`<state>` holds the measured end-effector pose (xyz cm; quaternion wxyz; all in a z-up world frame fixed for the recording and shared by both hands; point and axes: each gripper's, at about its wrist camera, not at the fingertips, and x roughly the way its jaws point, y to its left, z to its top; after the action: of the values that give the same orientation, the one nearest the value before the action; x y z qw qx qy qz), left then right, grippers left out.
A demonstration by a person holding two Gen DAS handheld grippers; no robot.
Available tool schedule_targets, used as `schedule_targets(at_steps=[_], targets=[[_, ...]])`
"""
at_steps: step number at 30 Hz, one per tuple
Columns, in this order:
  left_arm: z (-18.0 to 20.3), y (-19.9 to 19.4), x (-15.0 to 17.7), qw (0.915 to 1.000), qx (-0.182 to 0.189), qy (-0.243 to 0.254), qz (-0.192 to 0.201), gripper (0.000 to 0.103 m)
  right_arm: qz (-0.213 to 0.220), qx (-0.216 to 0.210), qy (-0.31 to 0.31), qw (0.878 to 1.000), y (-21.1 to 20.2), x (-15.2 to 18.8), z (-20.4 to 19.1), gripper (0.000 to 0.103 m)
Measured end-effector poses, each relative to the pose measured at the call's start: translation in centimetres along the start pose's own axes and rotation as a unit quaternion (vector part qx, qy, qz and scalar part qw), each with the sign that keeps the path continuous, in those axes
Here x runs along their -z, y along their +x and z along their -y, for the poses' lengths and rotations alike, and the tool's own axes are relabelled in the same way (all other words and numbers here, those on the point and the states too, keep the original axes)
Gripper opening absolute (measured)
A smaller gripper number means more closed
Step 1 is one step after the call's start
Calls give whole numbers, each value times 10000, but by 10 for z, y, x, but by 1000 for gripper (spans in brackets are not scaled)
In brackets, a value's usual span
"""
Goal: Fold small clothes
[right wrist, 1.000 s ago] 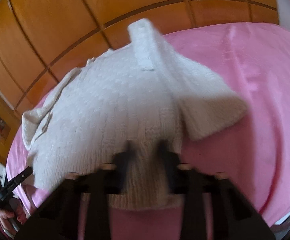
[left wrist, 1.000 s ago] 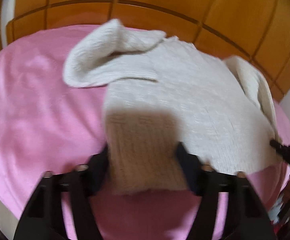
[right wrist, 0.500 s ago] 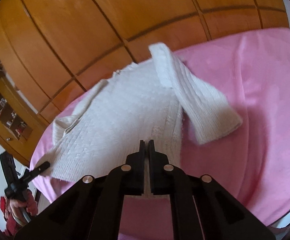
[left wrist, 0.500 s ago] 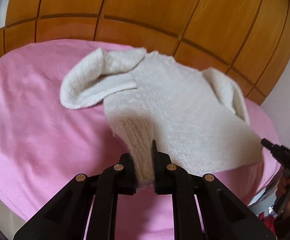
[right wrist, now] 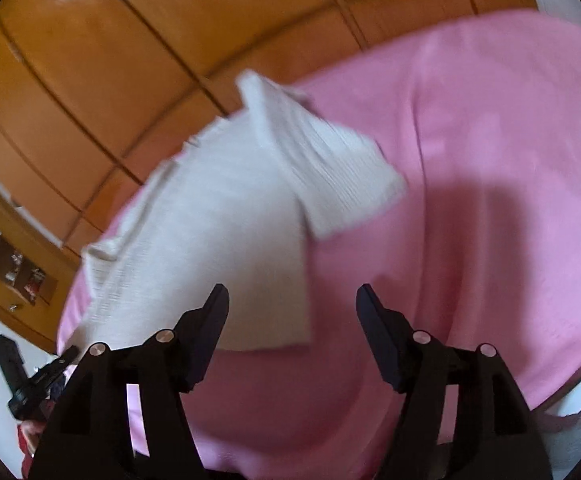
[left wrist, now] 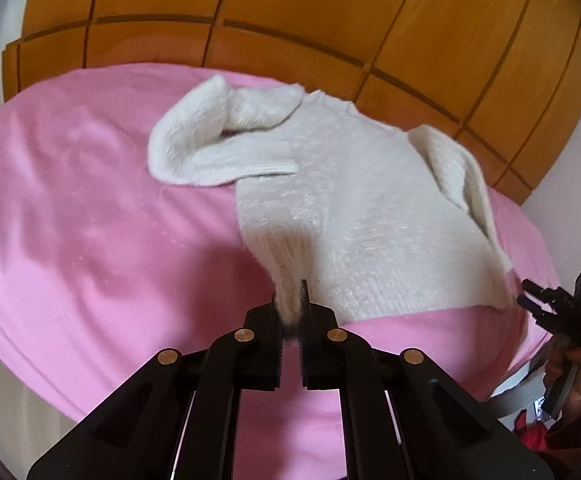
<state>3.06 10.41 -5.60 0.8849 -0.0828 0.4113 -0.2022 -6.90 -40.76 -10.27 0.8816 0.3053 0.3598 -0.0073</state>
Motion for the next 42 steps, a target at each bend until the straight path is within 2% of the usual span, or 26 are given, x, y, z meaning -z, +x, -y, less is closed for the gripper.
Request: schedule_targets(at_steps=[1,3,4,5,7,9,10,11,12,13,14,15,18,22,27,32,36,37,38,39,40,41,42], targets=[[-1,4,2,9999,-94,26,-34,8,-60,-22,62,10000,9,0,4,65],[-7,9,4,9998,-192,-3,-19,38,-63,-177,190,9996,18,-2,6,65],[-11,10,3,9997,-235,-110,49,73,-49,-234,204,9995,21,-5,5,63],[-18,10,2,9994,-194,-243,146,91,-58,-278,175,9994,23,-7,2,58],[-31,17,-3,9973,160,-658,270,91,-151,-383,77,9991,32,-12,-6,49],[-39,36,-7,9938,427,-1022,-51,91,-305,-447,24,9985,44,-14,-13,38],[-43,45,-7,9917,487,-1180,-179,89,-364,-428,27,9984,50,-15,-16,27],[-42,48,-7,9917,416,-1213,-124,76,-459,-431,45,9980,56,-16,-19,12],[-38,49,-7,9934,300,-1107,-41,63,-545,-488,55,9973,59,-16,-21,11],[-34,51,-6,9947,302,-968,-159,24,-551,-491,17,9973,58,-15,-24,9],[-30,55,-6,9949,372,-876,-329,5,-520,-490,-85,9974,53,-14,-27,7],[-25,52,-6,9955,424,-735,-425,5,-452,-495,-272,9974,44,-13,-33,7],[-16,33,-11,9971,490,-519,-245,5,-206,-617,-602,9961,10,-13,-42,6],[-12,-2,-24,9949,774,-640,33,5,80,-891,-640,9939,-37,-18,-46,5],[1,-30,-18,9960,809,-347,124,5,251,-1050,-629,9922,-76,-18,-42,4],[7,-27,0,9978,633,-93,-181,5,47,-1089,-485,9929,-83,-2,-27,4],[4,8,11,9974,-52,155,-695,6,-420,-768,-400,9954,-55,17,-14,5],[3,16,14,9963,-212,172,-811,10,-486,-584,-430,9962,-49,19,-13,10],[1,20,15,9958,-259,158,-858,25,-543,-223,-555,9967,-41,22,-12,11],[-1,21,14,9959,-279,100,-859,36,-515,121,-721,9960,-37,24,-13,13],[-2,18,11,9966,-270,51,-775,62,-431,303,-818,9953,-37,22,-14,26],[-2,11,9,9980,-259,2,-579,81,-339,341,-833,9954,-38,18,-13,43],[-4,0,3,9994,-271,-47,-189,85,-177,355,-830,9958,-43,14,-15,49]])
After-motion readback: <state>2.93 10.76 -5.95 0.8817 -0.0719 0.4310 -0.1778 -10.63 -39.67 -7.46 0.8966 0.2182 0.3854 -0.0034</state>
